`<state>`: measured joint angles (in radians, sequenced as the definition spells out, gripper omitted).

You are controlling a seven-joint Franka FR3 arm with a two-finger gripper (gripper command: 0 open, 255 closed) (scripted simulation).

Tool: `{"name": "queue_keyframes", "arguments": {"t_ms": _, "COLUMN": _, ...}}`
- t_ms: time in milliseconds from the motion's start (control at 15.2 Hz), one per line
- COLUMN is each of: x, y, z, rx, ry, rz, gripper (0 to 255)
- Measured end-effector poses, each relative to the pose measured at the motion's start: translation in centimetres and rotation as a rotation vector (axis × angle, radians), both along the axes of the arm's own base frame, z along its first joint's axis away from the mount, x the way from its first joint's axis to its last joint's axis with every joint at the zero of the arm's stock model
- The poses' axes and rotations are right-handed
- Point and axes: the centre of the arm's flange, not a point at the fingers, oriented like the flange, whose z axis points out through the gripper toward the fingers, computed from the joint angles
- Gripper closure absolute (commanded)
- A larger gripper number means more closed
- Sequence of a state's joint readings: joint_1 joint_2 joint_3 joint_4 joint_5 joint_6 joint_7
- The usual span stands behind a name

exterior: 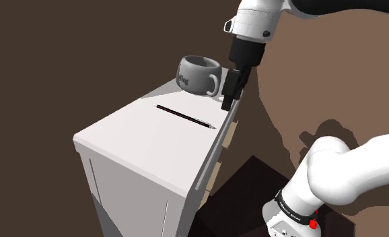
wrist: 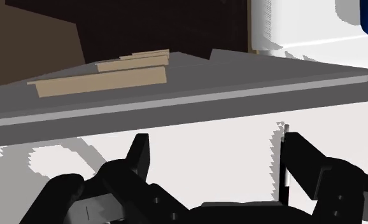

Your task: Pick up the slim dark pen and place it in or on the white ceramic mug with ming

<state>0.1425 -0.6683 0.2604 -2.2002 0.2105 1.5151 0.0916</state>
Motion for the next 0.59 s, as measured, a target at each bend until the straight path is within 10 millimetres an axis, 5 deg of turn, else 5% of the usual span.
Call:
{"name": "queue_keyframes", "arguments": {"t_ms": 264, "x": -0.5, "y": 5.1, "z": 0.3, "rx": 0.001, "ry": -0.006, "rz": 0.043, "gripper": 0}}
{"name": "queue_keyframes", "arguments": {"t_ms": 594, "x": -0.8, "y": 7.0, "z": -1.5, "rx": 0.003, "ry": -0.008, "rz": 0.059, "gripper": 0}}
